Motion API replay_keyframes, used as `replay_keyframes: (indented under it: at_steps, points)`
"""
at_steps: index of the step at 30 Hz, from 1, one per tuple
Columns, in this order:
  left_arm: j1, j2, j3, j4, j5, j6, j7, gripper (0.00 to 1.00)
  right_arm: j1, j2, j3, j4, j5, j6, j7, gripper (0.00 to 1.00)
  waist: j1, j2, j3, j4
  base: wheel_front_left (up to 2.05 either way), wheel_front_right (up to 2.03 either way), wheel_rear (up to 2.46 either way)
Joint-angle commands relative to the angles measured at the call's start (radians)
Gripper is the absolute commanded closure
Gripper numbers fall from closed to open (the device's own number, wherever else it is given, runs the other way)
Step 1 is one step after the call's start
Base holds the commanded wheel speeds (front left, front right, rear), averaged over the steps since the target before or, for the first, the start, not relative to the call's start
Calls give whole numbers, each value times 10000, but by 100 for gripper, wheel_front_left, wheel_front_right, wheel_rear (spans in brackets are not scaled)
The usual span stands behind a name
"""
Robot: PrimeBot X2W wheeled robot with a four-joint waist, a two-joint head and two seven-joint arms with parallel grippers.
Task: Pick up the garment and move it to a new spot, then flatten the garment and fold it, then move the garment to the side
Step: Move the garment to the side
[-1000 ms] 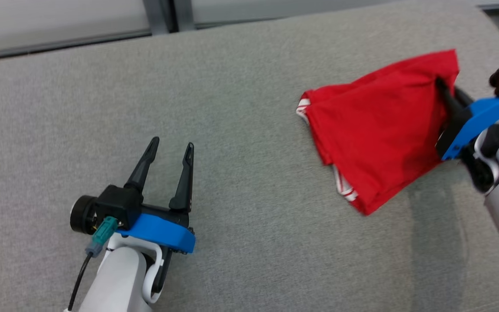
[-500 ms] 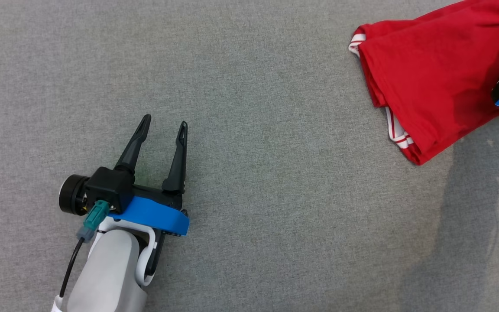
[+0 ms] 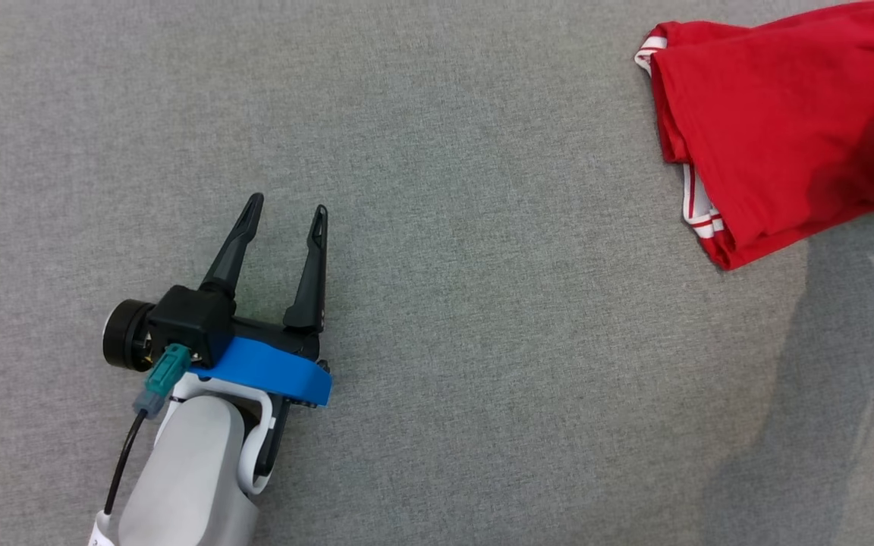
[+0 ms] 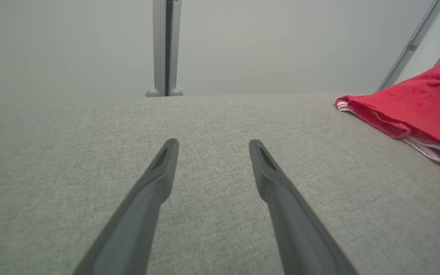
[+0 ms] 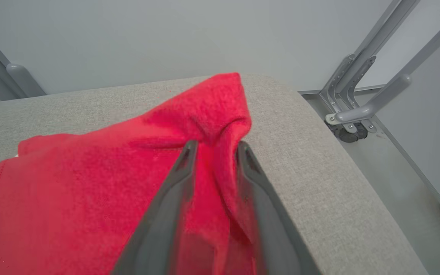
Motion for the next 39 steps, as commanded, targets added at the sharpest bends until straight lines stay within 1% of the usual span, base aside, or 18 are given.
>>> replay_keyframes:
  at_steps: [1, 2, 6, 10, 13, 18, 22, 26, 31, 35, 39]
  points:
    - [-116, 5, 7, 17, -51, -15, -44, 0, 193, 81, -241, 13, -331, -2, 49, 0, -1, -2, -119, -5, 0, 0, 0]
    - [-116, 5, 7, 17, -51, -15, -44, 0, 193, 81, -241, 13, -331, -2, 49, 0, -1, -2, -119, -5, 0, 0, 0]
    - [92, -27, 94, 36, -118, -15, -44, 0, 232, 273, -594, 14, -1058, -2, -278, 0, -1, -2, -522, 10, 0, 0, 0]
    - [354, -71, 285, 25, -187, -15, -44, 0, 260, 664, -742, 5, -1665, -1, -883, 0, -1, -2, -1088, 10, 0, 0, 0]
    - [593, -112, 503, -26, -228, -11, -44, 0, 457, 989, -754, -201, -1896, -2, -1163, 0, -1, -2, -1548, 50, 0, 0, 0]
    - [1069, -149, 987, -120, -245, 36, -46, 0, 1091, 1487, -543, -1111, -1948, -2, -1367, 0, -1, -2, -2339, 155, 0, 0, 0]
    - [1564, -157, 1445, -238, -257, 82, -44, 0, 2113, 1961, -13, -2155, -1582, -1, -1408, 0, -1, -2, -3016, 262, 0, 0, 0]
    - [2071, -203, 1888, -310, -337, 136, -44, 0, 3224, 1996, 533, -3279, -1002, -1, -1412, 0, -1, -2, -3595, 416, 0, 0, 0]
    - [2632, -265, 2271, -362, -445, 119, -44, 0, 4703, 1718, 1170, -4701, -267, -2, -1415, 0, -1, -2, -4107, 599, 0, 0, 0]
    - [2940, -328, 2463, -469, -493, 101, -44, 0, 5852, 1513, 1246, -5724, 134, -2, -1416, 0, -1, -2, -4362, 784, 0, 0, 0]
    - [3183, -338, 2470, -480, -403, 58, -44, 0, 6901, 1529, 1144, -6751, 219, -1, -1415, 0, -1, -2, -4540, 914, 0, 0, 0]
